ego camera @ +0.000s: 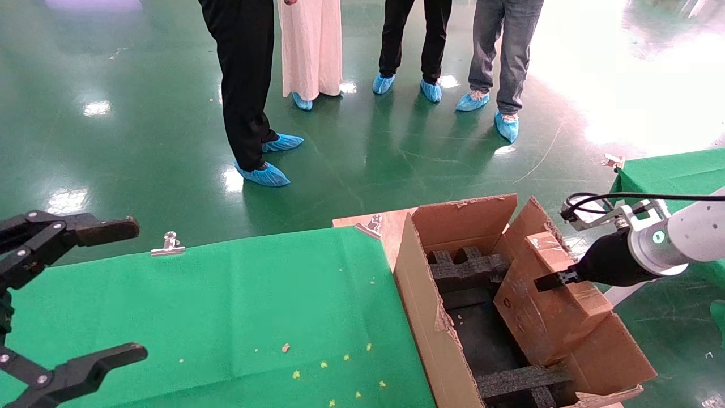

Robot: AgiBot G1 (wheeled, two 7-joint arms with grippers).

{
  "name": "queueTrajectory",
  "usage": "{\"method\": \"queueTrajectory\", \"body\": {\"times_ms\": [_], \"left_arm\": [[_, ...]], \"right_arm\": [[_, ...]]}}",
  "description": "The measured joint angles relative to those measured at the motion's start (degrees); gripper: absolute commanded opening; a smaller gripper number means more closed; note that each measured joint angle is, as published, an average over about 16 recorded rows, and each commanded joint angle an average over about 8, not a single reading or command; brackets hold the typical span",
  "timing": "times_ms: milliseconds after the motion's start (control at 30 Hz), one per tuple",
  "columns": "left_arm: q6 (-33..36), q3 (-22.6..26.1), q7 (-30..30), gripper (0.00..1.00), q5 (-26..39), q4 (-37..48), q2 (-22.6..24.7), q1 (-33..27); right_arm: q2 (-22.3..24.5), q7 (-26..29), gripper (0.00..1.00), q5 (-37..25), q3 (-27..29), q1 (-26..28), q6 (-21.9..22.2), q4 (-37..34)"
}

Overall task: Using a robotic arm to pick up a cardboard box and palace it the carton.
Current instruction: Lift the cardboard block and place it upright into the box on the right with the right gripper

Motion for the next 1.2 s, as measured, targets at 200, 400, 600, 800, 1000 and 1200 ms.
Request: {"method": "queueTrajectory", "body": {"times_ms": [200, 400, 600, 800, 1000, 1200], "left_arm": [[0.0, 0.0, 0.0, 1.00, 0.0, 0.0, 0.0, 0.0], [0.0, 0.0, 0.0, 1.00, 0.0, 0.0, 0.0, 0.0], [0.0, 0.0, 0.0, 1.00, 0.0, 0.0, 0.0, 0.0], [0.0, 0.0, 0.0, 1.00, 0.0, 0.0, 0.0, 0.0], [0.0, 0.0, 0.0, 1.00, 0.0, 0.0, 0.0, 0.0], [0.0, 0.0, 0.0, 1.00, 0.0, 0.0, 0.0, 0.0]], "right_arm": [[-0.6, -0.3, 0.00, 0.9, 0.5, -2.5, 1.4, -1.0], [-1.6, -1.1, 0.00, 2.1, 1.2, -5.6, 2.7, -2.7], [-2.7, -2.4, 0.00, 3.7, 2.3, -8.9, 3.5, -4.9], [-3.8, -4.0, 0.00, 5.2, 3.5, -11.2, 3.8, -7.5], [-4.7, -5.7, 0.00, 6.3, 4.6, -12.5, 3.6, -10.0], [-5.2, -7.2, 0.00, 6.9, 5.4, -13.2, 3.3, -11.6]]}}
